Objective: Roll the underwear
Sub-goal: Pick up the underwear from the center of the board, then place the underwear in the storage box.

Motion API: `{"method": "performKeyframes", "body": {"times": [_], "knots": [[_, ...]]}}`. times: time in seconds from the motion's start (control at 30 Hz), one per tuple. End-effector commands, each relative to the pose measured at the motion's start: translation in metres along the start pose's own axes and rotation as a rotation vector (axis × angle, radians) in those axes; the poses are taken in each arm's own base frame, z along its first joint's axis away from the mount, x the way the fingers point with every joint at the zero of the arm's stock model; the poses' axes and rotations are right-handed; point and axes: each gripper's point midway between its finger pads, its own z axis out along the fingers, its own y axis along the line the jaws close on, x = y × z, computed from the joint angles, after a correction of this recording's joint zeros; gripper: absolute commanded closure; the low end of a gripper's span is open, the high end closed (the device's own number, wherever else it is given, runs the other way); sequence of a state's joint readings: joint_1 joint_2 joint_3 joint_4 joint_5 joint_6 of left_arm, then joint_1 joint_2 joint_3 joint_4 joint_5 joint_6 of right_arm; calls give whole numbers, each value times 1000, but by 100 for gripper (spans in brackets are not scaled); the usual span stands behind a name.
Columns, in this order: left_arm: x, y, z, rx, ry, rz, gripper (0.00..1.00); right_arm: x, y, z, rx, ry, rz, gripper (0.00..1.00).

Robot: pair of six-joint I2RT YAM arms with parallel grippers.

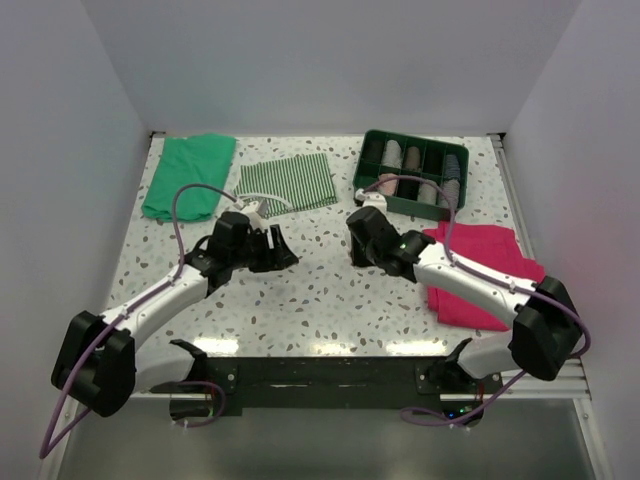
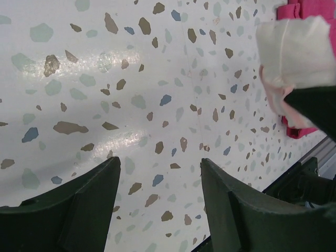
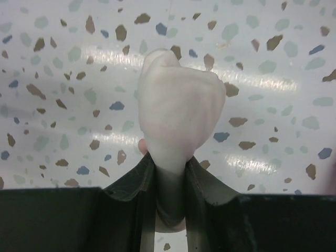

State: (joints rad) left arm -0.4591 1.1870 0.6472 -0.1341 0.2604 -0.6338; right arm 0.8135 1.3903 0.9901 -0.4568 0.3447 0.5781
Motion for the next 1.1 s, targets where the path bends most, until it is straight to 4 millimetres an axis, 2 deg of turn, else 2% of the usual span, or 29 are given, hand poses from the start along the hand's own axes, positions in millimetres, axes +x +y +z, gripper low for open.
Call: {"method": "performKeyframes", "body": {"times": [0.0,0.03,0.1,0.13,0.2,0.23,0.3,0.33,0.37,0.4,0.43,0.5,0.53,0.67,0.83,1.07], "knots": [[-1,-4,-6,22,-7,32,32,-42,-9,-2,31,-31,2,100],[0,-4,-7,26,-5,32,32,-58,-18,0,69,-42,24,100],[1,-5,-9,34,-6,34,32,-75,-29,4,99,-50,41,100],[1,-7,-10,42,-4,36,33,-92,-36,8,120,-56,64,100],[1,-8,-11,48,0,38,32,-109,-43,12,146,-65,66,100],[3,-9,-11,53,5,39,32,-127,-47,12,163,-84,83,100],[5,-8,-10,55,13,42,32,-133,-53,28,205,-64,74,100],[8,-6,-9,52,21,44,32,-150,-55,26,216,-87,87,100],[8,-6,-9,51,21,48,32,-156,-59,30,235,-93,87,100],[9,-5,-9,50,23,51,32,-154,-60,44,249,-69,84,100],[11,-4,-8,49,30,52,32,-169,-61,44,248,-93,97,100],[13,-4,-8,57,38,50,33,-170,-64,63,272,-64,86,100],[16,-3,-7,58,44,51,32,-184,-62,63,276,-79,87,100],[20,-2,-5,62,64,53,33,-196,-68,89,321,-51,70,100],[24,0,-2,65,77,48,33,-201,-79,119,351,-25,83,100],[25,3,2,56,86,47,33,-201,-87,139,377,-18,77,100]]}}
